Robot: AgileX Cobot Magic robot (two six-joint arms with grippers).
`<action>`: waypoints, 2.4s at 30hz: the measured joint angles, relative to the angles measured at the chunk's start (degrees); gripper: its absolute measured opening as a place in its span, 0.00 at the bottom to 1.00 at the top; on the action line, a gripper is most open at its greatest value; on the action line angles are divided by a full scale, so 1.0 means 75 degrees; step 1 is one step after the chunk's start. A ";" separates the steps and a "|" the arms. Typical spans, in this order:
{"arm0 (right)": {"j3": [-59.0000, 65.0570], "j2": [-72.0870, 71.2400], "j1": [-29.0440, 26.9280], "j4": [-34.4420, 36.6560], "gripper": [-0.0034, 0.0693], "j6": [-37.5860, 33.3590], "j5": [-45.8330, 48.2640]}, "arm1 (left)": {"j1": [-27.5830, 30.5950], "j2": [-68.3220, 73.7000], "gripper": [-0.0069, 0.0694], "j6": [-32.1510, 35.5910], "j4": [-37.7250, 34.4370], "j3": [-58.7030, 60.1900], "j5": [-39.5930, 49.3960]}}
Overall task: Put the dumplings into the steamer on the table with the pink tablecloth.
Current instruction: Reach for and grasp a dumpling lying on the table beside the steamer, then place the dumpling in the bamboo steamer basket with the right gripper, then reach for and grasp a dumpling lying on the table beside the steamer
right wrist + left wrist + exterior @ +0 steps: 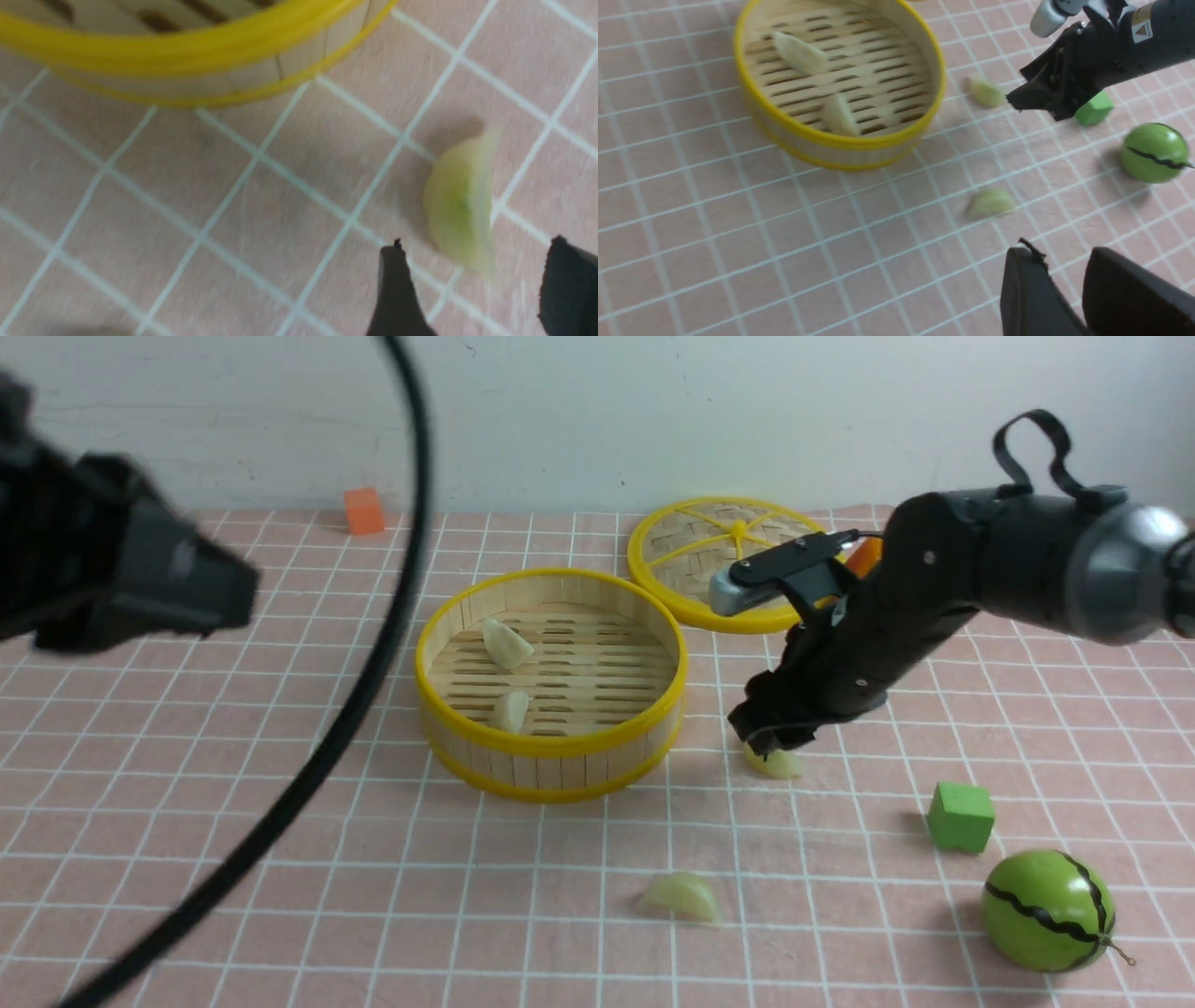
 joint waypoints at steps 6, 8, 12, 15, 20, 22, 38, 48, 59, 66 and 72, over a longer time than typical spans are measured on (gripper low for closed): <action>-0.1143 0.1362 0.0000 -0.0365 0.46 0.0000 0.0094 | 0.0000 -0.3266 0.29 -0.1737 0.2419 0.3141 -0.0471; -0.1245 0.1441 0.0000 -0.0337 0.34 0.0000 0.0253 | 0.0000 -0.3799 0.22 -0.2115 0.2809 0.3714 -0.0558; -0.1362 0.1336 0.0000 -0.0306 0.33 0.0000 0.0884 | 0.0000 -0.4246 0.07 -0.2597 0.3130 0.4474 -0.0667; -0.1684 0.1075 0.0000 -0.0113 0.33 0.0000 0.1480 | 0.0000 -0.4230 0.07 -0.2903 0.3157 0.4835 -0.0816; -0.2752 0.0645 0.0136 0.1183 0.33 -0.0163 0.1961 | 0.0000 -0.4220 0.07 -0.3253 0.3170 0.5767 -0.1817; -0.3466 0.0706 0.0315 0.1931 0.33 -0.0498 0.1819 | 0.0000 -0.4220 0.07 -0.3289 0.3162 0.6249 -0.2606; -0.5277 0.3091 0.0421 0.1905 0.33 -0.0739 0.0101 | 0.0000 -0.4220 0.07 -0.3289 0.3140 0.6567 -0.3593; -0.5303 0.3121 0.0227 0.2307 0.56 -0.0739 0.0009 | 0.0000 -0.4220 0.07 -0.3289 0.3222 0.6567 -0.3597; -0.5318 0.3121 0.0203 0.2191 0.54 -0.0843 0.2048 | 0.0000 -0.4220 0.07 -0.3289 0.3229 0.6567 -0.3583; -0.5359 0.3114 0.0228 0.0888 0.19 -0.0367 0.2313 | 0.0000 -0.4220 0.07 -0.3289 0.3229 0.6567 -0.3580; -0.5359 0.3085 0.0228 0.0036 0.08 0.0537 0.2654 | 0.0000 -0.4220 0.08 -0.3289 0.3229 0.6567 -0.3596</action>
